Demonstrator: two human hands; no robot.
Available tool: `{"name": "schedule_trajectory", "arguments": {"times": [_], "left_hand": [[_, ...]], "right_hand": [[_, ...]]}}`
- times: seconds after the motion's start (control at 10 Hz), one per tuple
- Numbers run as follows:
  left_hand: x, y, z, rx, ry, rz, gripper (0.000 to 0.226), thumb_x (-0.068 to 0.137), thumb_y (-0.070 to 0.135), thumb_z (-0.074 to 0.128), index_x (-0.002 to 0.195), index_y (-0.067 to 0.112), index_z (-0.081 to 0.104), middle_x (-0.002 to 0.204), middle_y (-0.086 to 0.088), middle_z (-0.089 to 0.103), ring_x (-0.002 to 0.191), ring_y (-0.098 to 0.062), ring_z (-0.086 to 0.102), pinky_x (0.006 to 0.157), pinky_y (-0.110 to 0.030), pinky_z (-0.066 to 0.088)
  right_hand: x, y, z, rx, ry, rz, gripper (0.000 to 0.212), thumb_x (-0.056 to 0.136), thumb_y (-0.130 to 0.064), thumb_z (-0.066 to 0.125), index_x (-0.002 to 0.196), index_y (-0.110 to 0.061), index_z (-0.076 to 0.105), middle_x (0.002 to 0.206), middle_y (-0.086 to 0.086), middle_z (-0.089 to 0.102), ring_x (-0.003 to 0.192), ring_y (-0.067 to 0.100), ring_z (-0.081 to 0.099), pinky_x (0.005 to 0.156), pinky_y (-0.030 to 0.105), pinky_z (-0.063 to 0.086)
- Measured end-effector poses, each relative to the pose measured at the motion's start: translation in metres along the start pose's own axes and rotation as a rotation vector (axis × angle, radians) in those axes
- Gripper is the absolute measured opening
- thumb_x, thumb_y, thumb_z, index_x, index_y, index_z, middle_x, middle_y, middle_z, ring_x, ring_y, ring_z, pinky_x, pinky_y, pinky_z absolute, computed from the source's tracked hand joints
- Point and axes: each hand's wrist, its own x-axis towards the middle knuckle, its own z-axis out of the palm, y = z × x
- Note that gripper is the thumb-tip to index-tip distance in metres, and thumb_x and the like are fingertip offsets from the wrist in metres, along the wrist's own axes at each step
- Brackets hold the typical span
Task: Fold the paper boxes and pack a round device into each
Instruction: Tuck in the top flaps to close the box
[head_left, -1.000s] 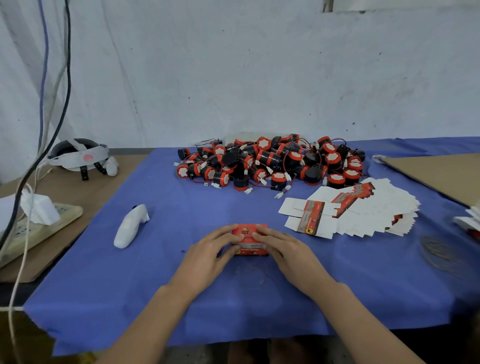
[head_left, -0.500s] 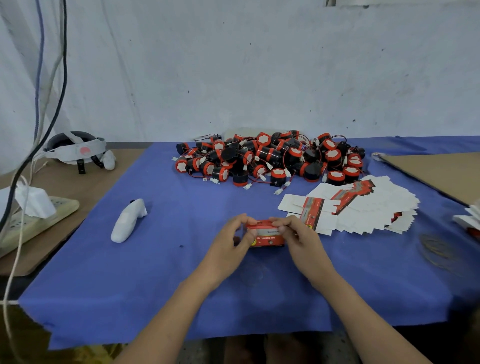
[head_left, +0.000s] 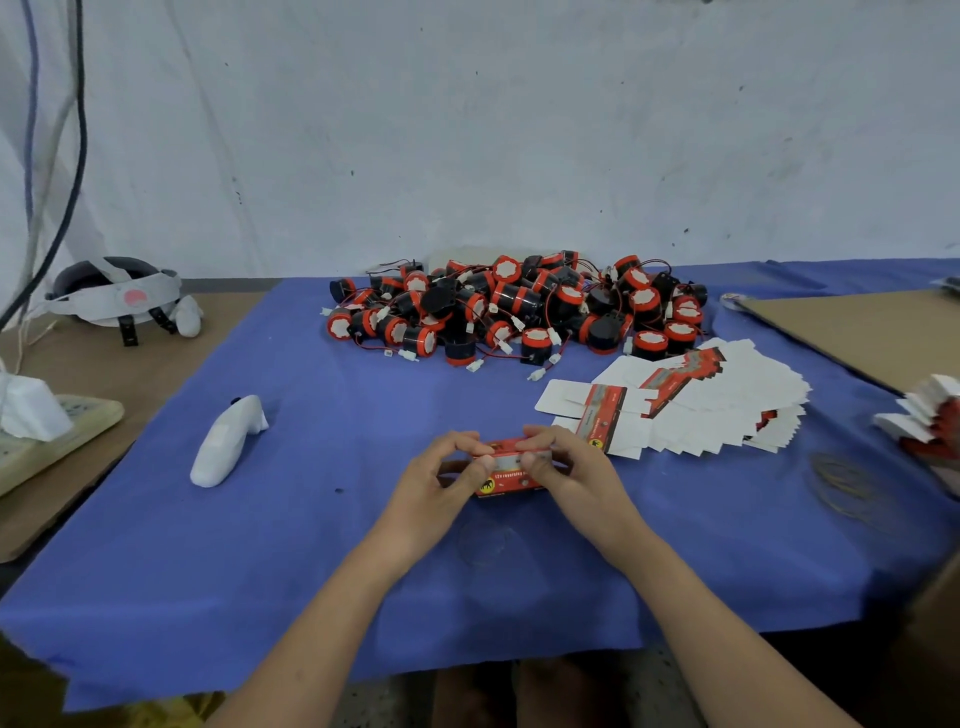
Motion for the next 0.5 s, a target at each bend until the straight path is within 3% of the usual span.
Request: {"name": "schedule_trajectory", "arguments": {"times": [0.1, 0.2, 0.3, 0.4, 0.5], "left_hand": [[0.0, 0.011, 0.007, -0.027, -0.006, 0.01, 0.019, 0.095, 0.03, 0.064, 0.087, 0.047, 0.065, 0.12, 0.018, 0.063, 0.099, -0.001, 0.065, 0.079, -0.018, 0.053], [0.003, 0.04, 0.023, -0.104, -0.011, 0.039, 0.014, 0.098, 0.031, 0.061, 0.094, 0.043, 0.065, 0.103, 0.022, 0.068, 0.094, -0.001, 0.067, 0.073, -0.017, 0.053], [0.01, 0.09, 0.05, -0.24, -0.022, 0.073, 0.009, 0.099, 0.033, 0.059, 0.099, 0.04, 0.066, 0.101, 0.015, 0.071, 0.092, -0.001, 0.068, 0.069, -0.018, 0.054], [0.017, 0.161, 0.099, -0.409, -0.123, 0.157, 0.011, 0.1, 0.027, 0.059, 0.107, 0.027, 0.067, 0.104, 0.0, 0.071, 0.091, -0.01, 0.069, 0.074, -0.026, 0.059], [0.008, 0.243, 0.168, -0.464, -0.313, 0.262, 0.012, 0.099, 0.022, 0.06, 0.109, 0.018, 0.066, 0.087, 0.005, 0.068, 0.076, -0.004, 0.064, 0.075, -0.029, 0.058]], "right_hand": [[-0.009, -0.005, -0.004, 0.124, 0.054, 0.009, 0.012, 0.1, -0.024, 0.061, 0.103, -0.027, 0.072, 0.129, -0.013, 0.061, 0.119, 0.009, 0.058, 0.086, 0.019, 0.053], [-0.022, -0.014, -0.02, 0.267, 0.243, -0.02, 0.028, 0.102, -0.039, 0.05, 0.127, -0.034, 0.063, 0.126, -0.02, 0.063, 0.117, 0.003, 0.061, 0.087, 0.021, 0.054], [-0.033, -0.025, -0.044, 0.529, 0.51, 0.097, 0.03, 0.107, -0.04, 0.039, 0.132, -0.036, 0.055, 0.127, -0.01, 0.065, 0.11, 0.014, 0.068, 0.085, 0.029, 0.055], [-0.055, -0.036, -0.067, 0.494, 0.617, 0.104, 0.026, 0.11, -0.029, 0.036, 0.126, -0.03, 0.057, 0.116, -0.002, 0.069, 0.097, 0.017, 0.07, 0.081, 0.031, 0.055], [-0.073, -0.048, -0.083, 0.435, 0.616, 0.076, 0.026, 0.11, -0.016, 0.036, 0.126, -0.016, 0.057, 0.098, -0.01, 0.071, 0.085, 0.005, 0.068, 0.073, 0.021, 0.053]]}}
